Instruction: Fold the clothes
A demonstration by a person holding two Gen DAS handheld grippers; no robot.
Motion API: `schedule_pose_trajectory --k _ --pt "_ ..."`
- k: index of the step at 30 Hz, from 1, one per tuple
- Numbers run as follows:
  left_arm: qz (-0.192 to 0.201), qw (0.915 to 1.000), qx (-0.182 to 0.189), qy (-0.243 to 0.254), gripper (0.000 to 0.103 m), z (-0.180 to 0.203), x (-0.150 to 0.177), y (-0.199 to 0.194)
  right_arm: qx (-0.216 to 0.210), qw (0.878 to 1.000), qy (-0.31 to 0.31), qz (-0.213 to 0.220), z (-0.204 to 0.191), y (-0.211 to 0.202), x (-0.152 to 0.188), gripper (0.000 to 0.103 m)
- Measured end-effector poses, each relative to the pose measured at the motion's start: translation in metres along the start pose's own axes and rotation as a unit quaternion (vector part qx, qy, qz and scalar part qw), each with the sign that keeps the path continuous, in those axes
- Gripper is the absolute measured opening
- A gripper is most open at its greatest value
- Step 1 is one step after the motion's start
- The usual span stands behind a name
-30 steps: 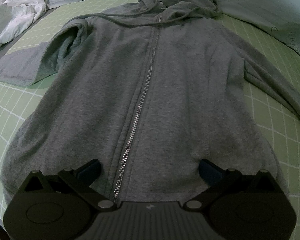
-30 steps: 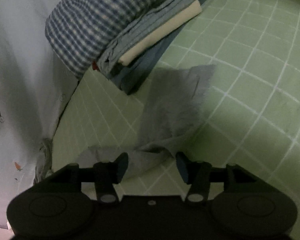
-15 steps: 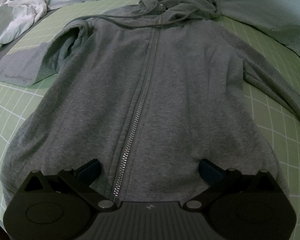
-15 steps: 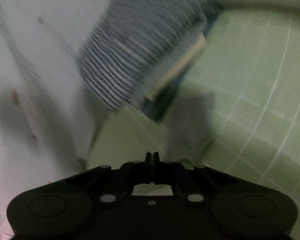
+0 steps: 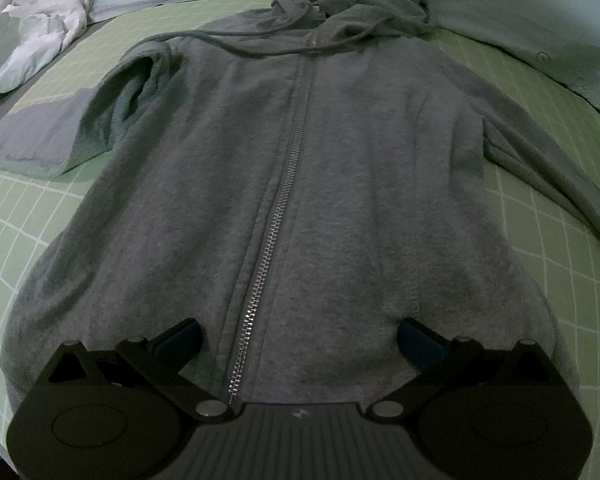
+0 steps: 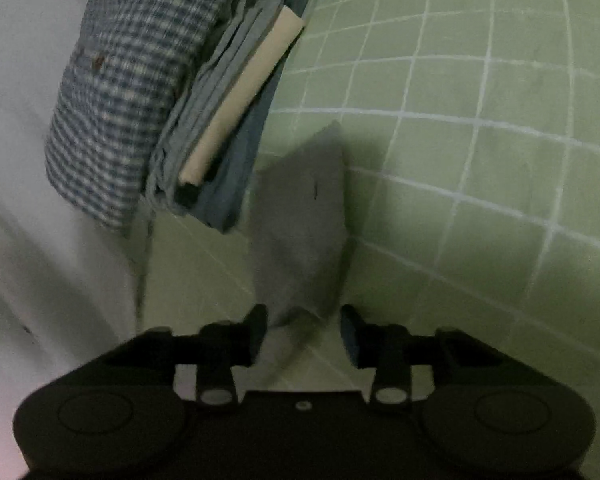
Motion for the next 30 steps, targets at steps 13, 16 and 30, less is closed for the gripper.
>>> schedule_pose_trajectory --k 13,16,30 --pt "0.006 1.0 -0.002 -0.004 0.103 0.003 0.001 0.0 -0.045 0.995 0.091 0.008 -0.001 -0.006 -0.011 0.006" --pt "0.008 1.0 -0.002 -0.005 0.103 0.003 0.001 0.0 -0.037 0.993 0.115 -0.011 -0.005 -0.037 -0.001 0.006" --pt "0.002 0.9999 0.007 0.01 0.103 0.001 -0.004 0.002 -0.005 0.94 0.34 0.011 -0.024 -0.009 -0.024 0.01"
Point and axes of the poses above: each gripper's, at about its wrist camera, not at the fingertips, and y roughly the way its jaws point, z to its right, x to its underside, the point moved 9 cm from there along y, roughly the way its jaws point, and after that the axes turned 11 degrees about y, right-handed, at the moved point
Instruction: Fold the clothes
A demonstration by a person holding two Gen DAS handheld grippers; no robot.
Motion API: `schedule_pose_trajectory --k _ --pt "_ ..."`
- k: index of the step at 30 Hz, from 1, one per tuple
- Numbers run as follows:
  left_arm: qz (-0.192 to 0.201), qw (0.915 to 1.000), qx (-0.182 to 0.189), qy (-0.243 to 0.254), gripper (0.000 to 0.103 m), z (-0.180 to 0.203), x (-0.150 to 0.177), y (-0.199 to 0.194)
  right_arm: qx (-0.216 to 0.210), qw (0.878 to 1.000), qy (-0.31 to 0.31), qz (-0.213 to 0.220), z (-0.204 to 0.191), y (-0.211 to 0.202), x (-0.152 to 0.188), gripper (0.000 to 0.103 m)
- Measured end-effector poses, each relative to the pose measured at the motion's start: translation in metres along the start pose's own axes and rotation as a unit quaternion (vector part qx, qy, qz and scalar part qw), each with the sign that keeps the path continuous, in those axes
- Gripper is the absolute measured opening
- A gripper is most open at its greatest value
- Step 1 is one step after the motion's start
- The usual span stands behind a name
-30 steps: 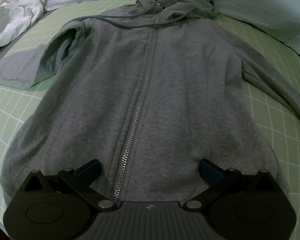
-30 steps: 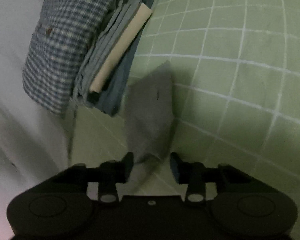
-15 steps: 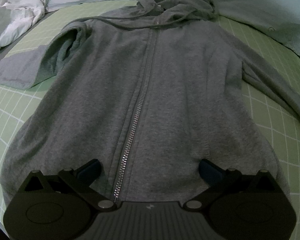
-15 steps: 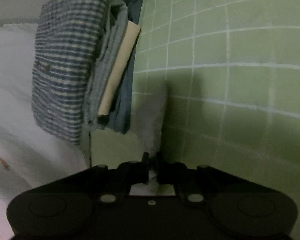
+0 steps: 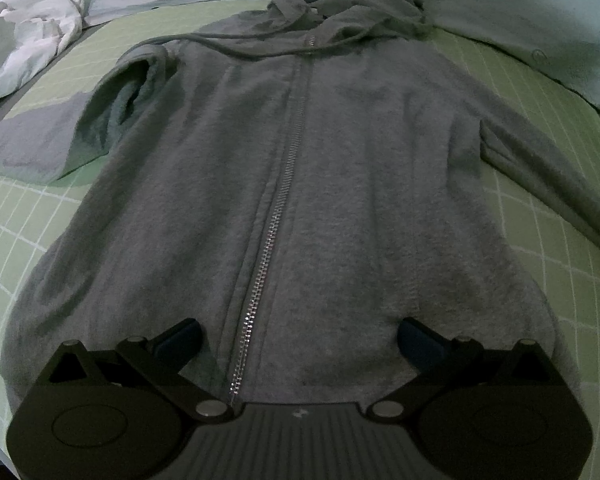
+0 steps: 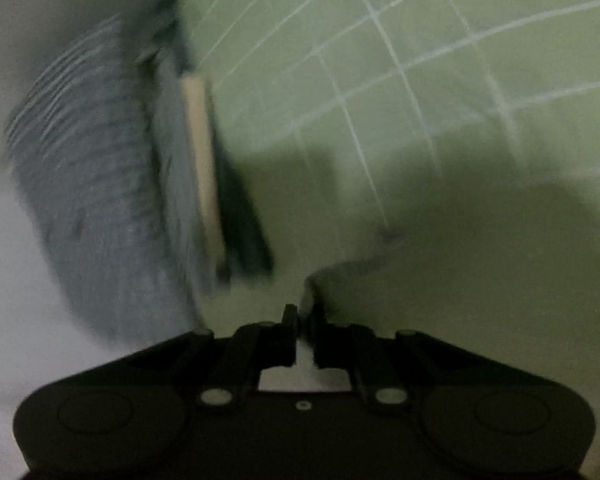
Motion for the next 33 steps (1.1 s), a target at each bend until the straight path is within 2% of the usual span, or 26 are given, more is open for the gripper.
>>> schedule_pose_trajectory --k 3,6,7,10,12,13,14,15,16,18,20,22,25,29,32,33 --pt "-0.002 1.0 0.003 0.006 0.103 0.0 -0.002 0.001 0.007 0.999 0.013 0.038 -0.013 0.04 -0.019 0.013" --pt "-0.003 0.9999 0.005 0.009 0.103 0.0 -0.003 0.002 -0.001 0.998 -0.049 0.045 -0.029 0.059 -0.023 0.015" --pt "-0.003 0.9999 0.005 0.009 0.103 0.0 -0.003 0.002 -0.008 0.996 -0.079 0.048 -0.036 0.061 -0.023 0.022" --pt "-0.002 1.0 0.004 0.008 0.103 0.001 -0.002 0.001 -0.026 0.98 -0.186 0.062 -0.053 0.052 -0.02 0.039" --pt "-0.002 1.0 0.003 0.007 0.103 0.002 -0.001 0.0 -0.025 0.964 -0.254 0.071 -0.06 0.041 -0.017 0.044" --pt "-0.002 1.0 0.002 0.006 0.103 0.003 -0.001 0.0 -0.021 0.951 -0.298 0.077 -0.063 0.034 -0.013 0.044" --pt "-0.002 1.0 0.002 0.006 0.103 0.003 -0.001 0.0 -0.017 0.936 -0.342 0.083 -0.065 0.028 -0.008 0.044" --pt "-0.002 1.0 0.002 0.005 0.103 0.003 -0.001 0.0 -0.009 0.915 -0.395 0.087 -0.067 0.022 0.001 0.044" --pt "-0.003 1.0 0.001 0.004 0.103 0.004 -0.001 0.0 0.004 0.886 -0.455 0.091 -0.066 0.017 0.012 0.044" --pt "-0.003 1.0 0.0 0.003 0.103 0.005 -0.001 0.0 0.035 0.809 -0.578 0.101 -0.054 0.009 0.037 0.044" --pt "-0.003 1.0 0.0 0.003 0.103 0.005 -0.001 -0.001 0.059 0.731 -0.67 0.112 -0.035 0.003 0.059 0.044" --pt "-0.003 1.0 0.0 0.002 0.103 0.005 0.0 -0.002 0.066 0.675 -0.726 0.115 -0.01 -0.005 0.071 0.046" --pt "-0.002 1.0 -0.002 0.0 0.103 0.004 0.002 -0.003 0.073 0.611 -0.78 0.112 0.013 0.001 0.091 0.049" --pt "-0.001 1.0 -0.003 -0.002 0.103 0.004 0.004 -0.003 0.106 0.559 -0.809 0.151 0.027 0.005 0.101 0.058" --pt "-0.001 1.0 -0.002 -0.002 0.103 0.003 0.004 -0.003 0.11 0.563 -0.805 0.154 0.021 0.01 0.094 0.057" --pt "-0.001 1.0 -0.002 -0.003 0.103 0.003 0.004 -0.003 0.111 0.564 -0.803 0.156 0.019 0.011 0.092 0.051"
Point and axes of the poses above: each gripper's, at about its wrist camera, not at the fingertips, and y roughly the way its jaws point, z to its right, x to its underside, the point moved 9 cm from there along y, roughly the way its jaws point, and after that the axes turned 11 degrees about y, right-handed, at the moved point
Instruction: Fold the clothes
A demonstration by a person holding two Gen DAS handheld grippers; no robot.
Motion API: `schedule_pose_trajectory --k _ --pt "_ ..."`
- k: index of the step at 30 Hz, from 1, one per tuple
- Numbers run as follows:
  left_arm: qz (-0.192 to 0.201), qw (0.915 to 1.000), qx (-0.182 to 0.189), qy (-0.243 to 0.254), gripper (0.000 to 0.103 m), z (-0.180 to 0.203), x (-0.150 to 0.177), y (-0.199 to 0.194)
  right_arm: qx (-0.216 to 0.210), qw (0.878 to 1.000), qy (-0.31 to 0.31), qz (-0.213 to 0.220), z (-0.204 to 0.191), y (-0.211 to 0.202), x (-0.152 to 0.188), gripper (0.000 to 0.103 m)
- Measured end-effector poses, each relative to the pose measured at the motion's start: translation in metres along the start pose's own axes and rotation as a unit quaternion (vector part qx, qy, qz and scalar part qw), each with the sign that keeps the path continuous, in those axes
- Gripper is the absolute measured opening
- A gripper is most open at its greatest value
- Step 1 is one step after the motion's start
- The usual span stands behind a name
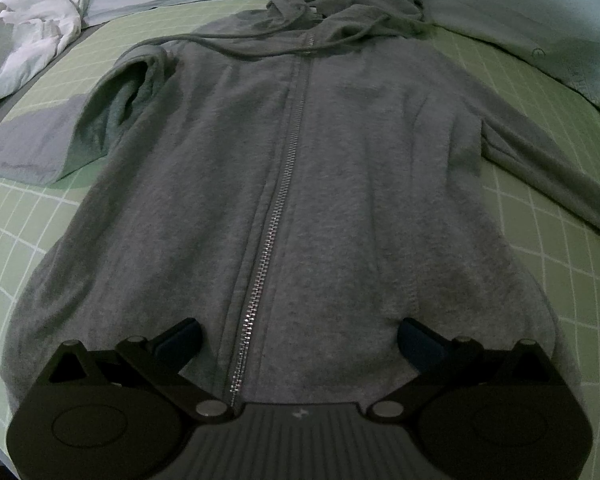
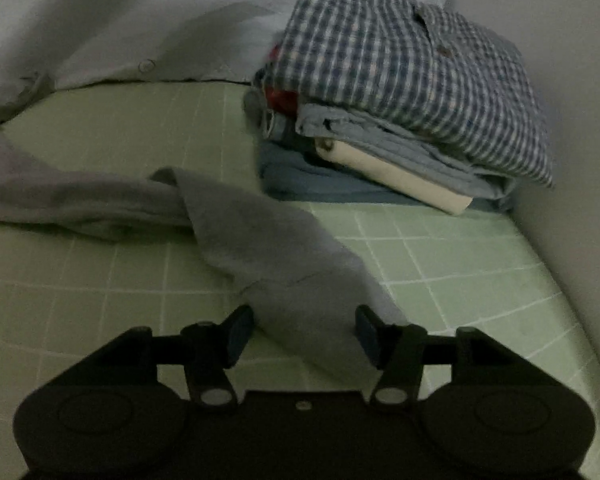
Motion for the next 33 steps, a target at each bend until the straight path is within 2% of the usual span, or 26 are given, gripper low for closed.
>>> schedule_pose_trajectory --k 1,3,7,10,12,14,17,20,21,23,24,25,26,31,33 --pt "0.0 1.0 0.0 0.0 0.103 0.0 0.0 0.0 0.002 1.0 0.002 -0.001 0.002 0.003 -0.001 0.036" --pt "-0.001 1.0 0.0 0.0 0.103 -0.001 -0.001 0.001 -0.002 1.0 0.015 -0.005 0.007 0.001 -0.007 0.016" --pt "0.0 1.0 -0.001 -0.003 0.103 0.0 -0.002 0.002 -0.017 0.995 0.094 0.002 0.032 -0.026 -0.035 0.008" --pt "-0.001 1.0 -0.001 -0.003 0.103 0.0 -0.002 0.004 -0.059 0.97 0.236 -0.001 0.068 -0.05 -0.061 0.008" --pt "-0.001 1.0 0.0 -0.003 0.103 0.0 -0.003 0.004 -0.069 0.951 0.301 -0.013 0.091 -0.051 -0.071 0.008" --pt "-0.002 1.0 0.0 -0.003 0.103 -0.001 -0.003 0.005 -0.053 0.94 0.337 -0.023 0.11 -0.04 -0.074 0.008" --pt "-0.001 1.0 0.0 -0.002 0.103 -0.001 -0.004 0.005 -0.018 0.933 0.359 -0.026 0.133 -0.014 -0.073 0.008" --pt "-0.001 1.0 0.0 -0.004 0.103 0.0 -0.004 0.006 0.035 0.931 0.361 -0.035 0.151 0.003 -0.068 0.01" --pt "-0.001 1.0 -0.001 -0.005 0.103 0.0 -0.003 0.006 0.031 0.932 0.359 -0.026 0.15 0.0 -0.067 0.013" --pt "-0.001 1.0 -0.003 -0.008 0.103 0.001 -0.003 0.006 0.024 0.935 0.354 -0.009 0.148 -0.007 -0.064 0.031" --pt "-0.001 0.9999 -0.004 -0.01 0.103 0.001 -0.003 0.005 0.015 0.94 0.34 0.0 0.143 -0.012 -0.061 0.048" --pt "-0.001 0.9999 -0.005 -0.011 0.103 0.001 -0.002 0.005 0.007 0.945 0.327 0.01 0.138 -0.017 -0.058 0.054" --pt "-0.001 0.9999 -0.006 -0.013 0.103 0.002 -0.002 0.005 0.0 0.949 0.313 0.018 0.132 -0.021 -0.055 0.053" --pt "-0.002 0.9998 -0.008 -0.016 0.103 0.002 -0.001 0.003 0.022 0.964 0.265 -0.031 0.118 -0.005 -0.02 0.057" --pt "-0.003 0.9998 -0.008 -0.017 0.103 0.001 0.0 0.003 0.022 0.953 0.299 -0.034 0.12 0.005 -0.013 0.062"
Point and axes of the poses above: each gripper's, at about its wrist camera, not at the fingertips, and y roughly the way its jaws point, z to its right, x to its underside, the point moved 9 cm from there along y, roughly the way its jaws point, and after that the axes turned 11 degrees about y, right-handed, at the moved point
